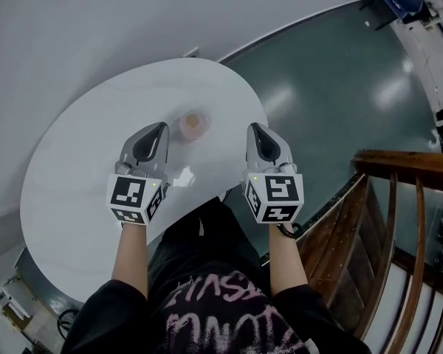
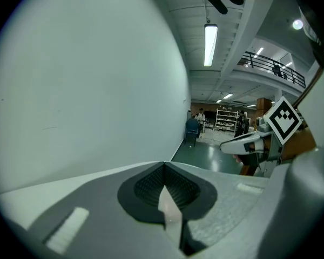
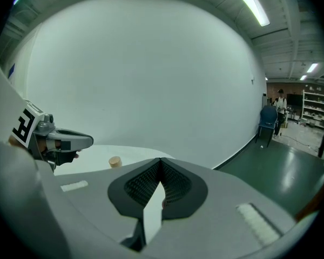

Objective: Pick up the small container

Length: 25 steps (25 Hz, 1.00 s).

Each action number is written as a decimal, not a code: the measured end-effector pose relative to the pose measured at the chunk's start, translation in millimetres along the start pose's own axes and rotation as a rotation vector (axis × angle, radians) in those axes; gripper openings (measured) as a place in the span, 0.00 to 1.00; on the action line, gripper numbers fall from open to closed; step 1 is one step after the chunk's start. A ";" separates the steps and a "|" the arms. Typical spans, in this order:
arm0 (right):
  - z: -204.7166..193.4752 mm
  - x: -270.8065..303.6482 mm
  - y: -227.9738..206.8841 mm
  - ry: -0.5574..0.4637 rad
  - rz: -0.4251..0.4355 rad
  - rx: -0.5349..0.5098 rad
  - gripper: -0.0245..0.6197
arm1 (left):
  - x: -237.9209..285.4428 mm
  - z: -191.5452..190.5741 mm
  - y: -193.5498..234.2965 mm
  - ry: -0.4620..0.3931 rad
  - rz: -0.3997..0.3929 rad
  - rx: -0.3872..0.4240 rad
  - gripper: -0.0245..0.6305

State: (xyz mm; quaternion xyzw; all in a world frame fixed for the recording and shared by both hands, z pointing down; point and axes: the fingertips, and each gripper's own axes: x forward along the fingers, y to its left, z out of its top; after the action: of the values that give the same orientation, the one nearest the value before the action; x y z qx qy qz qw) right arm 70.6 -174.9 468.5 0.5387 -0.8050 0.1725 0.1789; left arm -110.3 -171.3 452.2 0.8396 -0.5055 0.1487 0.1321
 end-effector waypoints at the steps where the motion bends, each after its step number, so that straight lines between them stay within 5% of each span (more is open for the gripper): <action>1: -3.3 1.5 1.1 0.006 0.002 0.001 0.05 | 0.5 -2.7 1.0 0.002 0.002 -0.004 0.04; 25: -29.3 14.3 7.9 0.047 0.016 0.021 0.05 | 11.2 -29.7 -10.4 0.029 -0.048 -0.006 0.05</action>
State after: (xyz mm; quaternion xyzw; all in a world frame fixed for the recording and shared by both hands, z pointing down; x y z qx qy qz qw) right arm 61.2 -169.8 500.3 0.5300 -0.8029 0.1950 0.1907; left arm -99.6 -164.6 483.1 0.8488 -0.4839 0.1560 0.1454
